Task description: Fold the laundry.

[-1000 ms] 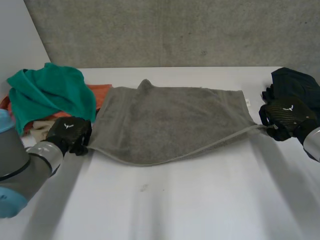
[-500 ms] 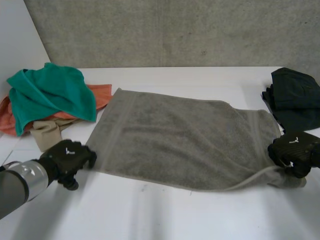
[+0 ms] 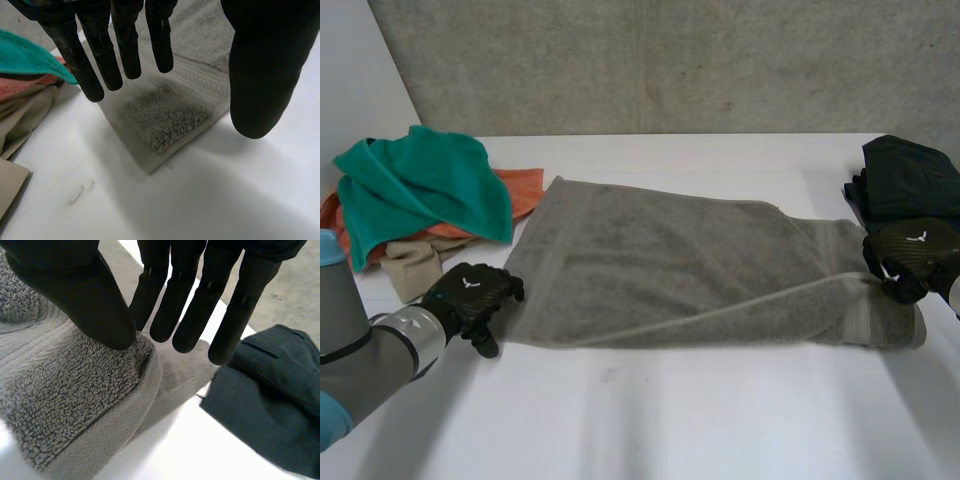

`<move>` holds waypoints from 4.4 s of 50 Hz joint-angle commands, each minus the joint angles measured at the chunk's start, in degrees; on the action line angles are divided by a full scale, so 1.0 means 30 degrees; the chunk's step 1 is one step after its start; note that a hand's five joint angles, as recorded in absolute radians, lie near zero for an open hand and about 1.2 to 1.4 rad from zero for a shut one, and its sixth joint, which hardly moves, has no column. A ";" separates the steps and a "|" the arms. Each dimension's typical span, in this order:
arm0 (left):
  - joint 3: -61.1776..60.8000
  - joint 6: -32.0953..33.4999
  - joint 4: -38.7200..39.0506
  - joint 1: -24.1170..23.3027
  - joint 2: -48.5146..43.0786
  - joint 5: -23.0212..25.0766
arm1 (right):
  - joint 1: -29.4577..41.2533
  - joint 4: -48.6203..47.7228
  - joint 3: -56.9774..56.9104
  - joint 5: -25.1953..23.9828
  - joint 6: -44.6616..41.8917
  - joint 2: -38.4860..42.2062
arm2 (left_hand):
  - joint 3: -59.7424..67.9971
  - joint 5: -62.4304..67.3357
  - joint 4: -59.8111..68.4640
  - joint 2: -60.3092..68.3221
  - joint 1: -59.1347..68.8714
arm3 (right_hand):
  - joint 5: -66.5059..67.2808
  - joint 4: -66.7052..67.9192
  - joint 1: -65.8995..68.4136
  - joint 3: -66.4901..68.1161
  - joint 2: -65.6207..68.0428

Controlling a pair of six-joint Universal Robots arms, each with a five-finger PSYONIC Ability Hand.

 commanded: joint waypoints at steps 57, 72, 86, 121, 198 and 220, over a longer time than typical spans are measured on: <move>-0.0150 0.7811 -1.1136 0.0558 0.3320 0.0393 | -0.2460 0.9779 -0.0969 -0.0658 -0.8584 0.0100 | 1.7499 1.7356 1.7424 1.7502 1.7746 | 0.4380 0.3734 0.5557 0.3865 0.4075; 0.1640 -0.1651 -0.5419 -0.0087 0.1091 0.0805 | -0.0819 0.2919 -0.1732 -0.0101 -0.1226 0.1509 | 0.0740 0.0597 0.0665 0.0743 0.0987 | 0.4380 0.3734 0.5557 0.3865 0.4075; 0.2811 -0.1420 -0.3161 -0.1347 -0.1457 -0.1333 | 0.0294 0.0284 -0.1761 0.1011 0.1060 0.1625 | 0.0964 0.0822 0.0890 0.0967 0.1212 | 0.4380 0.3734 0.5557 0.3865 0.4075; 0.3661 0.0426 0.0091 -0.1934 -0.3100 -0.2359 | 0.0588 -0.1242 -0.3227 0.2536 0.2525 0.3325 | 1.7499 1.7356 1.7424 1.7502 1.7746 | 0.4380 0.3734 0.5557 0.3865 0.4075; 1.2250 -0.0306 -0.1052 -0.4307 -0.3953 -0.5348 | 0.4399 -0.2740 -1.0439 0.6318 0.3843 0.6582 | -0.5834 -0.5977 -0.5909 -0.5831 -0.5587 | -1.8954 -1.9600 -1.7776 -1.9469 -1.9258; 0.3925 -0.1770 0.3051 -0.3867 -0.0346 -0.2974 | 0.1205 -0.2737 -0.5658 0.4845 0.1089 0.7574 | -0.5834 -0.5977 -0.5909 -0.5831 -0.5587 | 0.4380 0.3734 0.5557 0.3865 0.4075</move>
